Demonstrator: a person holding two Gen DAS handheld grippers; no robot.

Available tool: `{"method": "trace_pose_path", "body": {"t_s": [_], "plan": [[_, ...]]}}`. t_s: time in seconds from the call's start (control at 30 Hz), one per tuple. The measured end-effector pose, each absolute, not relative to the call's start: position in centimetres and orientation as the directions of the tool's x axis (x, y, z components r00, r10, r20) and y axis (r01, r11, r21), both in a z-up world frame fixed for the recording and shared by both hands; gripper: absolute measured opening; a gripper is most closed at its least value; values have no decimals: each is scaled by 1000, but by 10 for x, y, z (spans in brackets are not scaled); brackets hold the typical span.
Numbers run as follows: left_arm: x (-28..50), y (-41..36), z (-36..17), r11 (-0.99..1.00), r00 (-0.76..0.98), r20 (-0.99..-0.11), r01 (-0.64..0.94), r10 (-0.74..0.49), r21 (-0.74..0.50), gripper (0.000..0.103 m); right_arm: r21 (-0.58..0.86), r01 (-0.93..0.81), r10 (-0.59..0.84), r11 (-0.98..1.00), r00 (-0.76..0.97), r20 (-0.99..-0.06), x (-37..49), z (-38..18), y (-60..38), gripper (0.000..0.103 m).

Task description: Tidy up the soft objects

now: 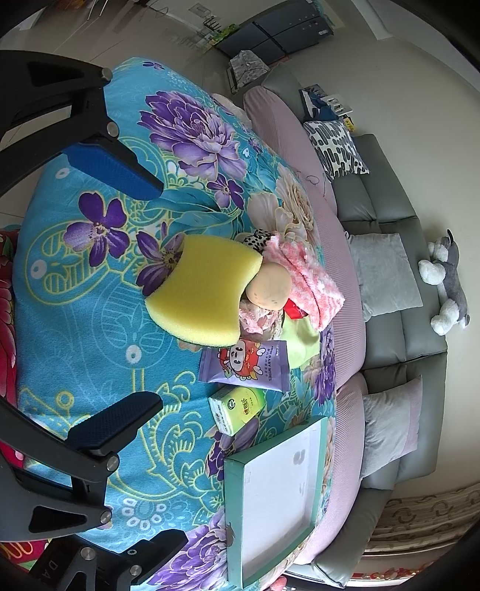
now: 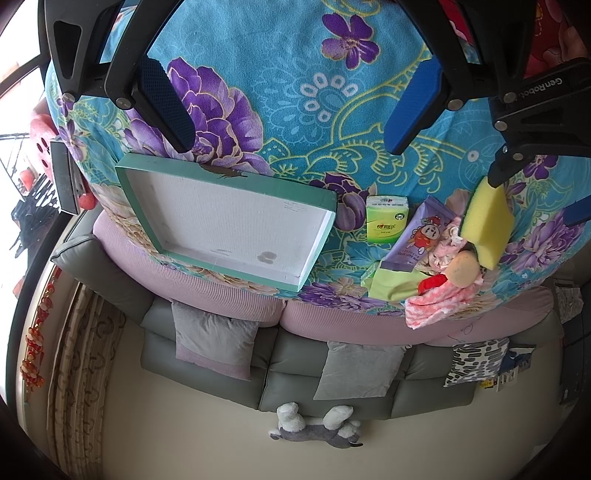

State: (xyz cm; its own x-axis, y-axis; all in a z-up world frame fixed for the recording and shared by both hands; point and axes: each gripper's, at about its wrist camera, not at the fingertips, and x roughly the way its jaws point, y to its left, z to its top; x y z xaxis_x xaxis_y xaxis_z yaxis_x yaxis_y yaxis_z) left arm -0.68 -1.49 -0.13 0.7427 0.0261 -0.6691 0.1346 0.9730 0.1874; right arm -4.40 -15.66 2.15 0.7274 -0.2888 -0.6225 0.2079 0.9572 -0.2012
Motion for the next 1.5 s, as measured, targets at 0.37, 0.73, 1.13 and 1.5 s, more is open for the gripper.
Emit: {"method": "trace_pose_path", "body": {"t_s": [0.37, 0.73, 1.13, 1.5], "plan": [[-7, -17, -2, 971, 742, -670, 137, 29, 194, 103, -203, 206, -289, 957, 727, -623, -44, 22, -156, 103], [4, -2, 0, 985, 700, -713, 144, -33, 96, 103, -168, 184, -249, 968, 711, -658, -37, 22, -159, 103], [57, 23, -11, 990, 624, -776, 142, -93, -5, 103, -9, 140, -100, 990, 661, -744, 11, 29, -171, 103], [88, 17, -35, 970, 584, -791, 238, -183, -49, 103, 48, 98, -22, 994, 614, -789, 42, 4, -164, 103]]}}
